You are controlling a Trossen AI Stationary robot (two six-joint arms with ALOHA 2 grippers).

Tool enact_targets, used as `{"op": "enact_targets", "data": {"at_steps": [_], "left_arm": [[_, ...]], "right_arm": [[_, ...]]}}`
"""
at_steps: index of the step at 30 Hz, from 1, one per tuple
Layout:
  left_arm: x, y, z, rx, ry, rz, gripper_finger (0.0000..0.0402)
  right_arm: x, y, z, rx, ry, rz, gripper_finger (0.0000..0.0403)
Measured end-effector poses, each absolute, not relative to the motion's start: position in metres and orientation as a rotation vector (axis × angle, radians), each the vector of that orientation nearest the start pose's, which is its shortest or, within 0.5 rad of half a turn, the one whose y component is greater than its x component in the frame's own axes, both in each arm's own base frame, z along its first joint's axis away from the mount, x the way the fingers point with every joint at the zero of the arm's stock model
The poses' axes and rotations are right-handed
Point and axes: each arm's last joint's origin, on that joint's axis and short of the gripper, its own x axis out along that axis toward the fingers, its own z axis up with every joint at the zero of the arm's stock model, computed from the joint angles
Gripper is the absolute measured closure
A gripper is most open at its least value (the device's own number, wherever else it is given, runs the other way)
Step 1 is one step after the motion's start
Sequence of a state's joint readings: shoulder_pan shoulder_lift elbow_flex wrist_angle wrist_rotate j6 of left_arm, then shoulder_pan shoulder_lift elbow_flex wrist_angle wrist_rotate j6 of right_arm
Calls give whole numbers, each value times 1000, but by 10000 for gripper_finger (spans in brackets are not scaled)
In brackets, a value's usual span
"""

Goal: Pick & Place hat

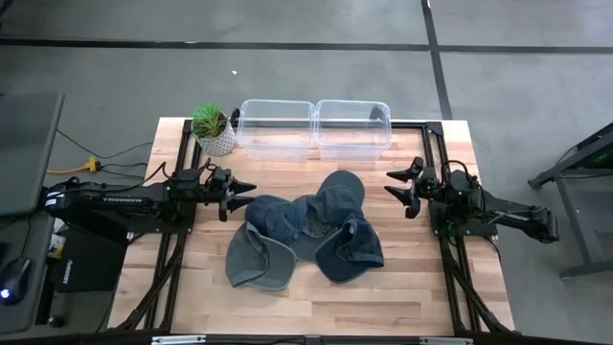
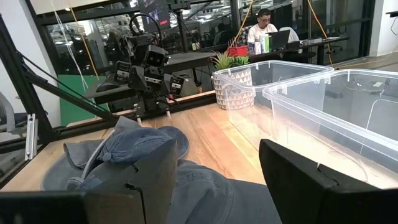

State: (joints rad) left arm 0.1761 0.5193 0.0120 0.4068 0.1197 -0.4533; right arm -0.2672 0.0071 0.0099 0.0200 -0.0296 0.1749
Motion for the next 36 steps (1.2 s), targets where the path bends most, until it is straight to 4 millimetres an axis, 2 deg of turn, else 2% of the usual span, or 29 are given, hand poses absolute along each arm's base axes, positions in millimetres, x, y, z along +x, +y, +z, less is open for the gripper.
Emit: {"op": "enact_targets", "data": {"at_steps": [20, 32, 36], "left_arm": [[129, 19, 158, -468, 85, 75, 202], [129, 19, 158, -621, 91, 64, 202], [130, 20, 164, -625, 75, 80, 202]], "right_arm": [[94, -25, 168, 171, -43, -235, 181], [94, -25, 168, 171, -43, -235, 181], [94, -25, 168, 171, -43, -235, 181]]}}
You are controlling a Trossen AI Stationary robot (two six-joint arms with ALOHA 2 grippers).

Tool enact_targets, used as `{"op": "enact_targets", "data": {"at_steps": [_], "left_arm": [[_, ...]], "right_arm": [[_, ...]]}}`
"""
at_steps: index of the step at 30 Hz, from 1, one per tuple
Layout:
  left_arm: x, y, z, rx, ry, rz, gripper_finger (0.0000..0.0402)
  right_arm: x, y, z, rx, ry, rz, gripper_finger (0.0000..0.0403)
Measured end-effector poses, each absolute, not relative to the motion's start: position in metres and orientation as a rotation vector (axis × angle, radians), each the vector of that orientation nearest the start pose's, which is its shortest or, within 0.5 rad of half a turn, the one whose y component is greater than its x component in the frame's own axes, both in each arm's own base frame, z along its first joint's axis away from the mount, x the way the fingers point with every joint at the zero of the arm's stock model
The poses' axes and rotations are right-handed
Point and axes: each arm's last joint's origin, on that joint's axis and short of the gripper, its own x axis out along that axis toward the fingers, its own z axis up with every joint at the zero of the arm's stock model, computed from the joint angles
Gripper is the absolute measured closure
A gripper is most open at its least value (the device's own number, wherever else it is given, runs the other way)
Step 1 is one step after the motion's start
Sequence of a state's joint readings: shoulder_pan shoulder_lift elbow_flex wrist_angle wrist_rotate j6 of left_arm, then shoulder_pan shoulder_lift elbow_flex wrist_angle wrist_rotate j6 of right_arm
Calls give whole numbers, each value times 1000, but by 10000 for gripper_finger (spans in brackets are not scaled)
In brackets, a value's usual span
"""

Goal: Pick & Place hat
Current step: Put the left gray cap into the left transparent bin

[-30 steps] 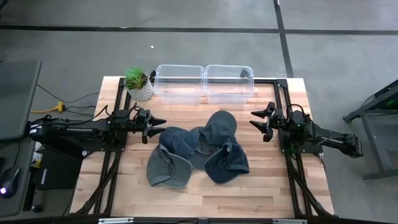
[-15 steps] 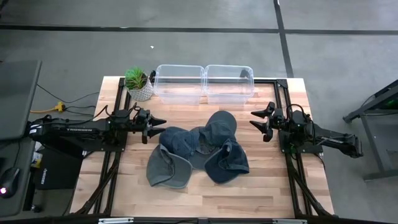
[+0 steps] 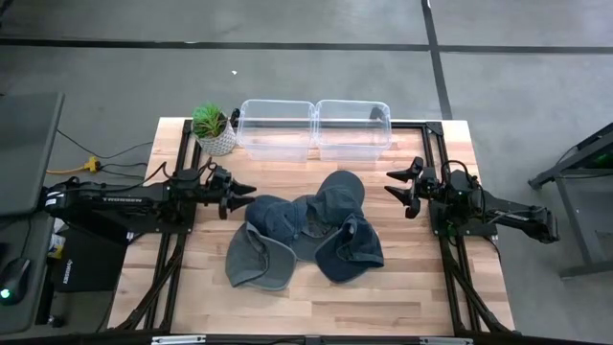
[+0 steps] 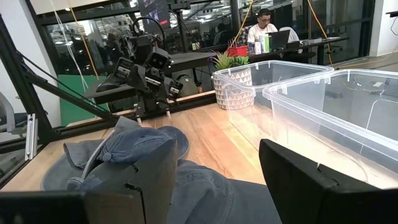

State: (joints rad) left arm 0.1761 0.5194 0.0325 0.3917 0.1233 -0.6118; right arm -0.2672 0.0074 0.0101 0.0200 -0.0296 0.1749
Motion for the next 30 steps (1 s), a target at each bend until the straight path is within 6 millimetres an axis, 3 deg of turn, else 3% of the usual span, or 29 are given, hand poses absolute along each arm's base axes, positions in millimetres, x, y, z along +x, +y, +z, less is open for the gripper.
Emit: {"op": "enact_targets", "data": {"at_steps": [4, 12, 17, 30], "left_arm": [[134, 20, 188, -612, -1, 58, 202], [137, 19, 217, -608, -54, -10, 202], [138, 19, 231, -645, 1, -17, 202], [140, 18, 297, -679, 123, -21, 202]], "right_arm": [[94, -25, 168, 171, -43, -235, 181], [94, -25, 168, 171, -43, -235, 181], [94, -25, 168, 171, -43, -235, 181], [94, -25, 168, 170, -45, -235, 181]]}}
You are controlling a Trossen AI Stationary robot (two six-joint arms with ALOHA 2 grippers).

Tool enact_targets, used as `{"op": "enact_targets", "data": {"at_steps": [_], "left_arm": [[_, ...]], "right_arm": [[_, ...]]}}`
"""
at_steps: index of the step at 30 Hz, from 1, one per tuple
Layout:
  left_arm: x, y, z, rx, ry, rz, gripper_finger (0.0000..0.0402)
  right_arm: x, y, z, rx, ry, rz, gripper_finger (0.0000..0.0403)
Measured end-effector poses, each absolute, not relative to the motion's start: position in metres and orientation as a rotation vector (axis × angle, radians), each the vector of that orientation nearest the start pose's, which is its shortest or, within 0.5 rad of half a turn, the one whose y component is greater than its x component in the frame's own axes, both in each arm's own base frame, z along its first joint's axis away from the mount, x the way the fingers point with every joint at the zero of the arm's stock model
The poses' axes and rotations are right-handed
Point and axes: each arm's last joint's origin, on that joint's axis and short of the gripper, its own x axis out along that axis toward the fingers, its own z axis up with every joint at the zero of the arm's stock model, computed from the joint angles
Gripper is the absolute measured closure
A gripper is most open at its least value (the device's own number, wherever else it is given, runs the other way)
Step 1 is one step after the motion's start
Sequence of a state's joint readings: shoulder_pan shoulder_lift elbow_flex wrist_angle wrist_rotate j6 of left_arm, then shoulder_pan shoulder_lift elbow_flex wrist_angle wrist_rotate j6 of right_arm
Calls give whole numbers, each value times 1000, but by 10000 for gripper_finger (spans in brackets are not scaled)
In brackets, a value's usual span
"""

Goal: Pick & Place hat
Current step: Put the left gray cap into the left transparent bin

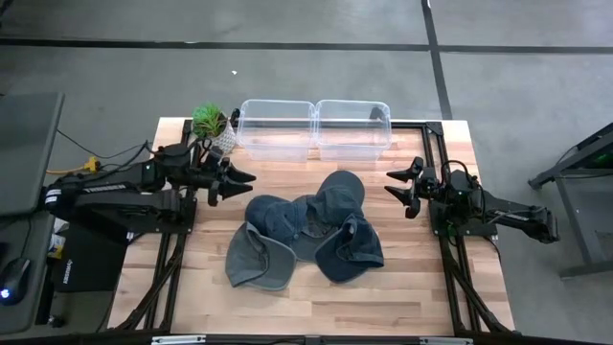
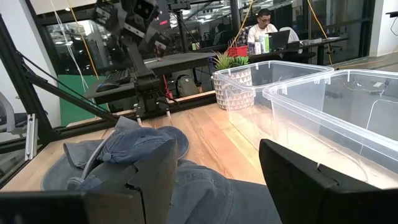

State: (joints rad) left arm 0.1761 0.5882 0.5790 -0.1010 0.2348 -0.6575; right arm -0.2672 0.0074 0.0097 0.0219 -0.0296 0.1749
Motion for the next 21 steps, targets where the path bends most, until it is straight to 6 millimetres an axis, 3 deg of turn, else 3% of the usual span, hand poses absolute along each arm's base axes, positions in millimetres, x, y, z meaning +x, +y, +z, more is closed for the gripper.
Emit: {"op": "enact_targets", "data": {"at_steps": [11, 21], "left_arm": [[136, 15, 324, -678, 110, -120, 202], [136, 14, 313, -688, 269, -120, 202]], "right_arm": [[94, -25, 168, 170, -46, -235, 181], [94, -25, 168, 170, -46, -235, 181]]}}
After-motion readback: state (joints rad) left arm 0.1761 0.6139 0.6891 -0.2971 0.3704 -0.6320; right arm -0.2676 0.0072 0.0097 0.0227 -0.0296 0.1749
